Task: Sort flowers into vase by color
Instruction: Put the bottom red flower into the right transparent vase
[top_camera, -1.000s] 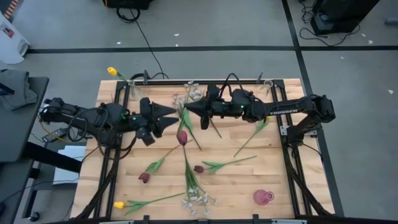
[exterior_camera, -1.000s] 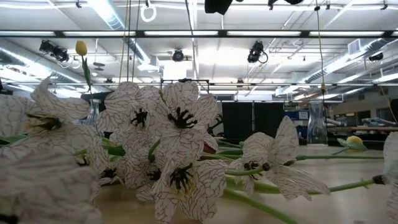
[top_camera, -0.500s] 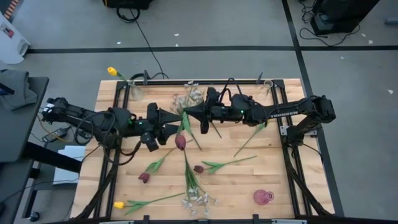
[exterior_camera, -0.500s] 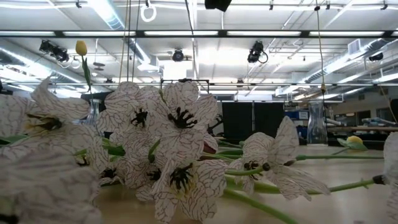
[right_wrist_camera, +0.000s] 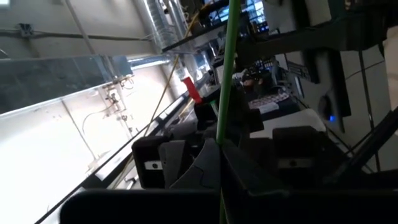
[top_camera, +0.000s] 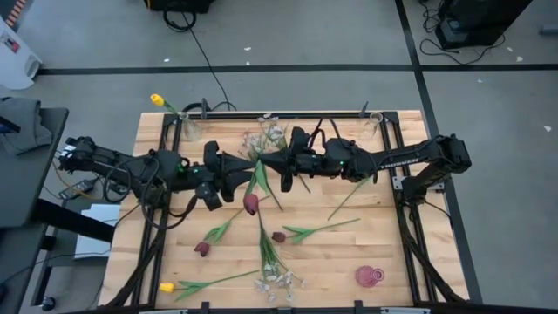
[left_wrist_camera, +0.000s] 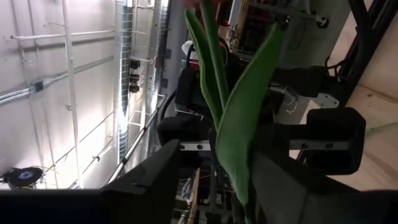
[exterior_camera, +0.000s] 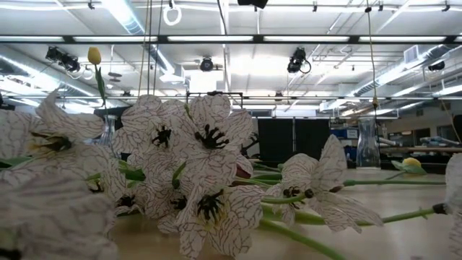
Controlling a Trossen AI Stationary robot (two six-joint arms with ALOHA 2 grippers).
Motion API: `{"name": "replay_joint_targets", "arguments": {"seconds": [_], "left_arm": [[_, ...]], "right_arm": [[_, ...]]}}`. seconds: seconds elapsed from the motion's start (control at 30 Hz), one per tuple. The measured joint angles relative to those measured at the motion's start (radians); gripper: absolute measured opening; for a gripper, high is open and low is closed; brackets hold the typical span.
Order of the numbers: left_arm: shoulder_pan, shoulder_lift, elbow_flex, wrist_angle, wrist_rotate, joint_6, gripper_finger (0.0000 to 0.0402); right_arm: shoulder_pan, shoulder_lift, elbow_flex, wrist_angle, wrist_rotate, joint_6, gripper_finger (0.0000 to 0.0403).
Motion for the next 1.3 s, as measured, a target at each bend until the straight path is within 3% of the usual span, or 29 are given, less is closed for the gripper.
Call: {"name": "replay_joint_targets", "arguments": {"seconds": [0.17, 0.9, 1.3], "left_arm": [[0.000, 0.000, 0.000, -0.001, 0.003, -0.046, 0.0165], [0.000, 0.010, 0.000, 0.002, 0.030, -0.105, 0.0157], [-0.007, 0.020, 0.000, 0.019, 0.022, -0.144, 0.0077]], "right_arm": [[0.000, 0.000, 0.000, -0.013, 0.034, -0.001, 0.0005], [0.037, 0.007, 0.024, 0.000, 0.134, -0.013, 0.0005], [0.051, 0.008, 0.031, -0.004, 0.150, -0.031, 0.0005]]}}
